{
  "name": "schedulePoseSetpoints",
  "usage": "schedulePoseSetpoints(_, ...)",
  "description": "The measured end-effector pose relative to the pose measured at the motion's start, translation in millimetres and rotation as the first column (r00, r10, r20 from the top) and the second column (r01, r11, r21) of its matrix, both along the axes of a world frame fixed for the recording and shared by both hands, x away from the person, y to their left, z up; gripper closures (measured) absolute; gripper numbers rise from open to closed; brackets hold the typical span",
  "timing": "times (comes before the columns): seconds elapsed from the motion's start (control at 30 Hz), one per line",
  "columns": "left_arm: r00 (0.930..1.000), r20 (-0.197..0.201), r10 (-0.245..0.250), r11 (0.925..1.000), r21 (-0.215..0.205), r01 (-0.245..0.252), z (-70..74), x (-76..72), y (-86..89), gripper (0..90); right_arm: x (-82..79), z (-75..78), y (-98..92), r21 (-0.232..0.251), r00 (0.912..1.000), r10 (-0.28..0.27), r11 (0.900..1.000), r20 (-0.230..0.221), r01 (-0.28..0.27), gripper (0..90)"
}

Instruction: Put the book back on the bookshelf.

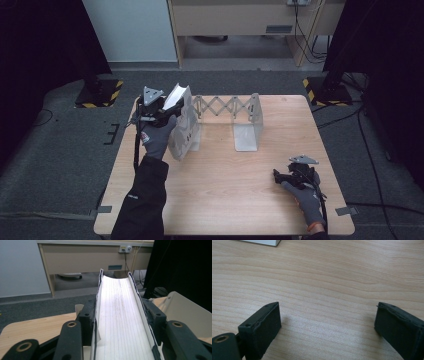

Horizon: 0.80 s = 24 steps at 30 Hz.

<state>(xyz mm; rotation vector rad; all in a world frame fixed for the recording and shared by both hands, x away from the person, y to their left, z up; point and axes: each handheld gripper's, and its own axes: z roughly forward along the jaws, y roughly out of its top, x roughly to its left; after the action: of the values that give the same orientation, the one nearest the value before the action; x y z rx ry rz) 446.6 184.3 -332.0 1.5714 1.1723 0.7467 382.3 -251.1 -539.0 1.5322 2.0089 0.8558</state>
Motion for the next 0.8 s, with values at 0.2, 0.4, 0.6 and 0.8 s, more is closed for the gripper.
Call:
schedulePoseSetpoints(0.2,0.9988,-0.003,0.049,0.9986,0.019,-0.049,-9.6,18.5,-9.6,51.8,0.0,0.0,0.0,0.000,1.0000,0.000,1.000,0.000,0.000,7.2)
schedulePoseSetpoints(0.4,0.9971,-0.018,0.074,0.9971,0.021,-0.074,-18.4,35.1,-13.8,51.8,0.1,0.0,0.1,0.000,1.0000,-0.002,1.000,0.001,0.002,7.2)
schedulePoseSetpoints(0.6,0.9966,-0.031,0.077,0.9967,0.029,-0.076,-26.7,46.8,-21.2,51.8,0.0,0.0,0.0,0.001,1.0000,-0.002,1.000,0.001,0.002,7.2)
schedulePoseSetpoints(0.8,0.9930,-0.060,0.102,0.9930,0.066,-0.098,-36.4,59.1,-31.2,51.8,0.1,0.0,0.0,0.001,1.0000,-0.002,1.000,0.000,0.002,7.2)
